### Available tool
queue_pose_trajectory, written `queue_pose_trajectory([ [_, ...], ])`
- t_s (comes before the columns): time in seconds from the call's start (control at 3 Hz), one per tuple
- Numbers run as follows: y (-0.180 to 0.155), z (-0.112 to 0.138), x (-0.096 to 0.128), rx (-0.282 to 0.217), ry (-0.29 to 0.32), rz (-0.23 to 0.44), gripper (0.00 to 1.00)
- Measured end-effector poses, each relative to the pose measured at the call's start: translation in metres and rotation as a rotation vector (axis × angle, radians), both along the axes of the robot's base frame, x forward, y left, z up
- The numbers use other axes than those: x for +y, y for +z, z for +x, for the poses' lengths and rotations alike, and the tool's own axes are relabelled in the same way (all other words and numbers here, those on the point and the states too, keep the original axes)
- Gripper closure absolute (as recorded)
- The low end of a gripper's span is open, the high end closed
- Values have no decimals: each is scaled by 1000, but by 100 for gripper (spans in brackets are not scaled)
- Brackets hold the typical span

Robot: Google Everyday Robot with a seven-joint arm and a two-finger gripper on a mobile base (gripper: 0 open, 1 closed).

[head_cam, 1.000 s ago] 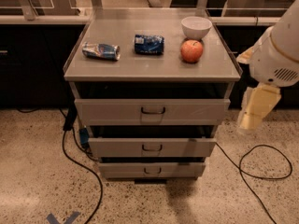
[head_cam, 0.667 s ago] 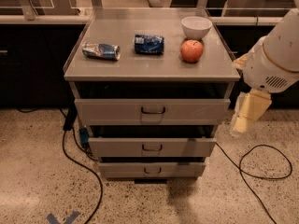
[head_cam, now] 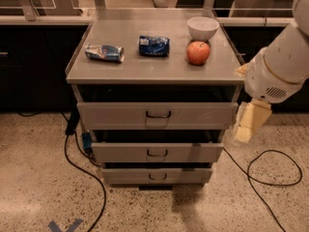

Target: Open top drawer

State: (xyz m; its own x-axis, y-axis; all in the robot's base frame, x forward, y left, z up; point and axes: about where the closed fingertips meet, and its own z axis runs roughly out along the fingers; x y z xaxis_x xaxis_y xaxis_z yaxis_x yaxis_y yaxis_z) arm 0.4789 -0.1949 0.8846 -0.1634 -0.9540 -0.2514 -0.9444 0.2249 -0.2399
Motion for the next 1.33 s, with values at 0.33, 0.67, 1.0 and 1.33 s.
queue_pose_trajectory([
  [0.33,-29,6,6,13,13,26,0],
  [0.67,-53,15,16,7,32,50,0],
  [1.0,-70,26,29,-16,50,80,0],
  [1.33,-86,37,47,-39,80,122,0],
])
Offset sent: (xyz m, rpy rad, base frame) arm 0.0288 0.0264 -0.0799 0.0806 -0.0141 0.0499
